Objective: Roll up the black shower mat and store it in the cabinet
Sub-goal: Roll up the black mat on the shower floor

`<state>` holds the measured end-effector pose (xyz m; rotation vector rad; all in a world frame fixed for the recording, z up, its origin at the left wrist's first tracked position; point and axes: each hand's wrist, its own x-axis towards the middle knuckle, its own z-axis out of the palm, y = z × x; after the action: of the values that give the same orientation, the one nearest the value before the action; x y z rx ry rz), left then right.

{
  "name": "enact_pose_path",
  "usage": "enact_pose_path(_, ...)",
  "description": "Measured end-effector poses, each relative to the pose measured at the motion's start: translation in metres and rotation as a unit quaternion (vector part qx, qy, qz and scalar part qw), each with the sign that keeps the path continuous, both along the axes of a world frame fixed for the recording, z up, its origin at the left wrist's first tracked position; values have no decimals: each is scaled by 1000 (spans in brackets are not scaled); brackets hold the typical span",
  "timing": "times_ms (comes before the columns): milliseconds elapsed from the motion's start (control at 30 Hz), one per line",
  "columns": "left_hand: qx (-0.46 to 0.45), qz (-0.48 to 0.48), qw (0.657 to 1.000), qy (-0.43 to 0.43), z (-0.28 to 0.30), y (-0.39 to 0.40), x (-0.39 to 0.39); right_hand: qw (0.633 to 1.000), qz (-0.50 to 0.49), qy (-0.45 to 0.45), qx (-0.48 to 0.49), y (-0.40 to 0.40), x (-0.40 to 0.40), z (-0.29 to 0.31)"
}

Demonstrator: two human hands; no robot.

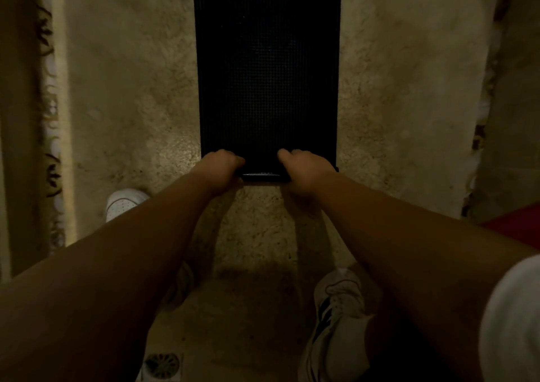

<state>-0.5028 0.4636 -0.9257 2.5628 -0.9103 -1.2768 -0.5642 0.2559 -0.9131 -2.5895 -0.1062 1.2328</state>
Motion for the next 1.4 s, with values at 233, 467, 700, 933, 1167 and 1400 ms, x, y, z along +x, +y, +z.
enact_pose_path(233,-35,33,999,9,4,7,-2,999,18,36,-23,3,20,6)
enact_pose_path(467,-45,-13,993,-112,14,-1,-17,997,20,67,-29,4,33,6)
enact_pose_path(700,13,-28,990,-139,13,-8,-36,999,-2,54,-11,-1,37,2)
enact_pose_path(933,103,-8,983,-149,-1,-22,-72,996,-80,36,29,-5,37,5)
enact_pose_path(1167,73,35,985,-155,-11,-27,-54,994,-94,-37,-31,-10,32,4)
enact_pose_path(1400,81,46,986,-138,-13,-34,-41,978,-132,-154,-52,18,-7,0)
